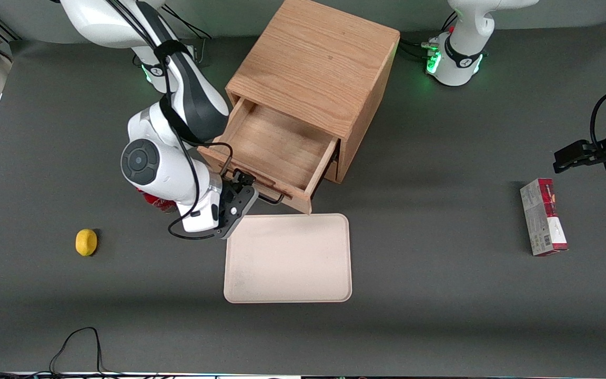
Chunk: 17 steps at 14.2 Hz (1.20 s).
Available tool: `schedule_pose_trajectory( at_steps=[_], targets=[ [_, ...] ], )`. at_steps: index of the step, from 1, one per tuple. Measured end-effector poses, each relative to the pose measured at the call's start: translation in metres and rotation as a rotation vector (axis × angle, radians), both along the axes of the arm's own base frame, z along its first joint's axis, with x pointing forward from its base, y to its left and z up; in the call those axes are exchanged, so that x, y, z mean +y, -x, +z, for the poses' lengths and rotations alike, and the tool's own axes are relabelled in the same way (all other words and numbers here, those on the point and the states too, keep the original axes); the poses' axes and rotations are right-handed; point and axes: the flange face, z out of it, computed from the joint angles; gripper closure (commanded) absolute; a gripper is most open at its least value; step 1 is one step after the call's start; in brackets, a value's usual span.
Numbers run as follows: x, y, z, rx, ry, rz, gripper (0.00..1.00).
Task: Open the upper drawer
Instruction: 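Pull the upper drawer outward by its handle with the right gripper, then pull the drawer further open with the right gripper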
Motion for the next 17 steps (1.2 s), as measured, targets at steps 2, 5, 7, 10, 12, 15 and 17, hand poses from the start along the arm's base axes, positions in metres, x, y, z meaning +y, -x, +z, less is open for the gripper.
schedule_pose_trajectory(
  at_steps=[2, 5, 7, 10, 12, 15, 17],
  targets=[
    [-0.003, -0.002, 0.000, -0.005, -0.002, 0.010, 0.00],
    [-0.003, -0.005, 0.001, -0.009, -0.004, 0.010, 0.00],
    [-0.006, -0.010, 0.001, -0.012, -0.013, 0.000, 0.00],
    [-0.010, -0.017, 0.001, -0.016, -0.017, -0.009, 0.00],
    [-0.013, -0.022, 0.001, -0.020, -0.018, -0.015, 0.00],
    [-0.017, -0.027, 0.000, -0.027, -0.021, -0.024, 0.00],
    [-0.019, -0.030, 0.000, -0.039, -0.024, -0.032, 0.00]
  ],
)
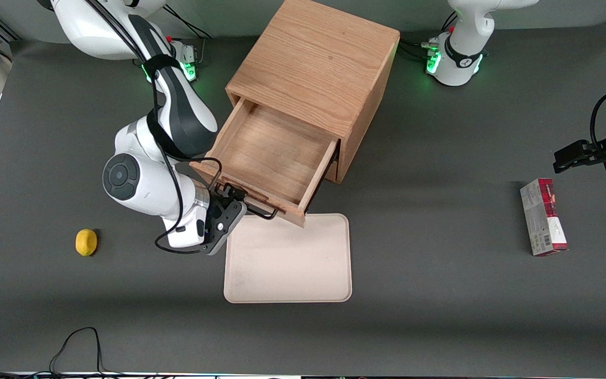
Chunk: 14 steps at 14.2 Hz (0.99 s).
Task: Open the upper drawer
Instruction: 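Pull the drawer further open with the right gripper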
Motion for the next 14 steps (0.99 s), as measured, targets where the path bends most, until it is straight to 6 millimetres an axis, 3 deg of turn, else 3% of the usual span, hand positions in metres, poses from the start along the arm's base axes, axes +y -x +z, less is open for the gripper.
schedule_pose_trajectory(
  at_steps=[14],
  targets=[
    [-0.027, -0.022, 0.000, -0.028, -0.020, -0.058, 0.00]
  ],
)
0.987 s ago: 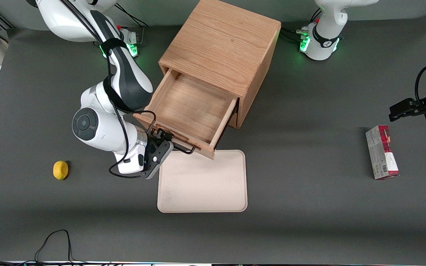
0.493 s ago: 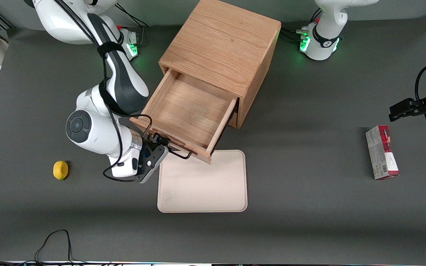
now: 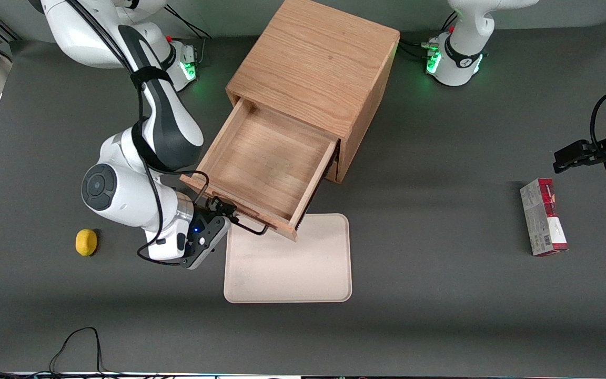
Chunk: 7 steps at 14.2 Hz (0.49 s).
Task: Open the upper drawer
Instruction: 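Pull the drawer further open with the right gripper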
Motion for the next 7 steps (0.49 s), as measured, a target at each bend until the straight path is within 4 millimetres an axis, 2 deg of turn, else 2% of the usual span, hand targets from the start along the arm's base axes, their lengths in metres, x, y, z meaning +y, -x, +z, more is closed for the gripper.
schedule_pose_trajectory(
  at_steps=[7],
  targets=[
    [-0.011, -0.008, 0.003, -0.004, -0.019, -0.022, 0.00]
  ],
)
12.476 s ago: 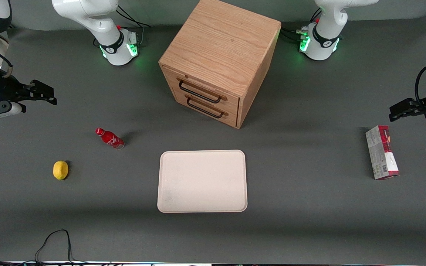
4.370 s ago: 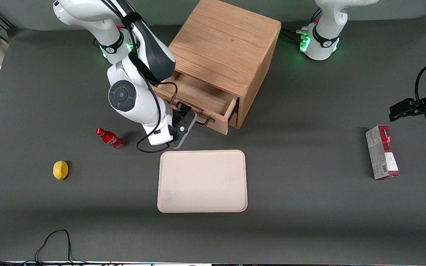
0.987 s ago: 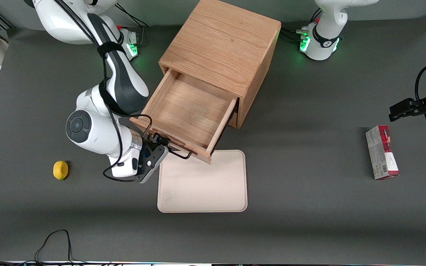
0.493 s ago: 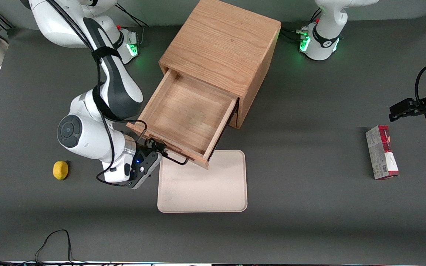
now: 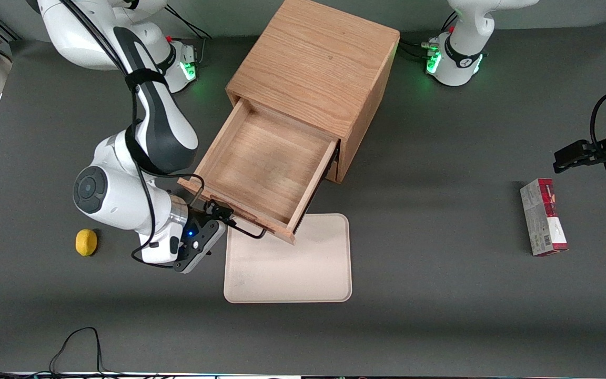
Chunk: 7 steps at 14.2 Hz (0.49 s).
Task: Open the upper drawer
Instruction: 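Pull the drawer further open with the right gripper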
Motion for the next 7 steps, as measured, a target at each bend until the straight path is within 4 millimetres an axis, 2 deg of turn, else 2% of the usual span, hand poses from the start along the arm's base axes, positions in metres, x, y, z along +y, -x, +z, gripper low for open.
schedule_pose_trajectory(
  at_steps=[7],
  targets=[
    [-0.0040, -0.0036, -0.0006, 0.006, -0.007, -0.008, 0.00]
  ],
)
